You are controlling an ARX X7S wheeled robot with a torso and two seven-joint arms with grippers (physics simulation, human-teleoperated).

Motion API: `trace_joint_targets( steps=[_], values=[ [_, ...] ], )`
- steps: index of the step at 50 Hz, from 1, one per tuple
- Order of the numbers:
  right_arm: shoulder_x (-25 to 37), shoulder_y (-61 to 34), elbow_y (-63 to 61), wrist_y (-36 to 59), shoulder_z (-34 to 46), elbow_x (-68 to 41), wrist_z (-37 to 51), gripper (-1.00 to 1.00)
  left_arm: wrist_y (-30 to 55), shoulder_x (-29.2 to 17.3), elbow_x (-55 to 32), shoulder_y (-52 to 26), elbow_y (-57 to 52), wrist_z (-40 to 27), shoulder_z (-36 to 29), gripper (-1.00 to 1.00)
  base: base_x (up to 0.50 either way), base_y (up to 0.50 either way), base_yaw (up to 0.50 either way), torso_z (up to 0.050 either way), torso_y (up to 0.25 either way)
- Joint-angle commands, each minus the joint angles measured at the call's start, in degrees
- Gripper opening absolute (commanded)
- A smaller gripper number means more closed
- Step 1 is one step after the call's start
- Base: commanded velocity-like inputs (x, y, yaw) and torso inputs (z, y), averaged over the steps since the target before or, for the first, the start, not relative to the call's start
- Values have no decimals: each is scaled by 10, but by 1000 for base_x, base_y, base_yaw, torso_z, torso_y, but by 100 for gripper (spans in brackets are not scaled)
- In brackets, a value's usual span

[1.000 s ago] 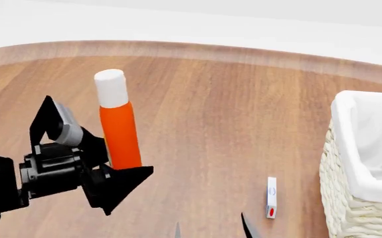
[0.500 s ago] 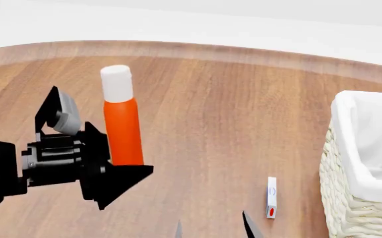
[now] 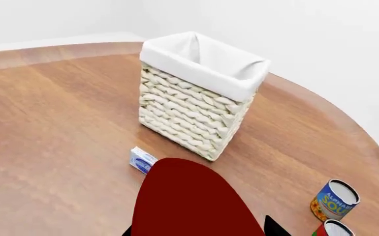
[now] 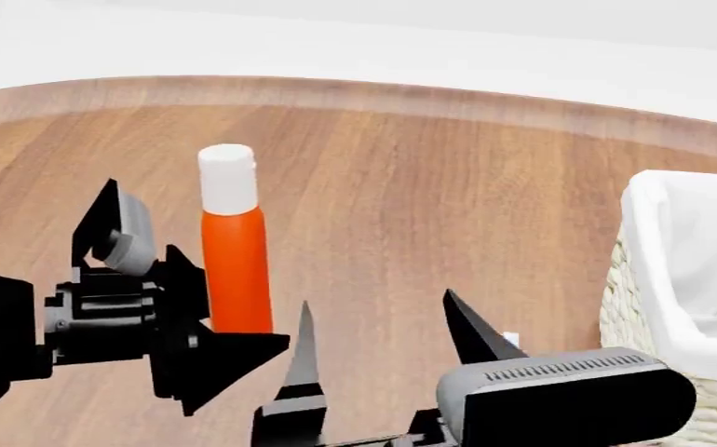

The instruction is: Pick up the ketchup, and put it in the basket.

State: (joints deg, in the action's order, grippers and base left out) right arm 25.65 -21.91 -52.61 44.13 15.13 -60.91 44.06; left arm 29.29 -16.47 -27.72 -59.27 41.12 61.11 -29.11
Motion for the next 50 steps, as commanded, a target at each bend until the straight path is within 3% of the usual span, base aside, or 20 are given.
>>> trace_joint_targets(
  steps=[1,15,50],
  values=[
    [-3,-199,-29,98,-40,-278,168,100,1,14,3,4,-12,12,10,-100,0,0,0,0,0],
    [-37,-288,50,110,-3,-291,146,100,0,11,5,16,-27,10,1,-100,0,0,0,0,1],
    [-83,-273,255,43,22,-138,-73,100,-5,5,8,27,-39,9,-15,-100,0,0,0,0,0]
  ],
)
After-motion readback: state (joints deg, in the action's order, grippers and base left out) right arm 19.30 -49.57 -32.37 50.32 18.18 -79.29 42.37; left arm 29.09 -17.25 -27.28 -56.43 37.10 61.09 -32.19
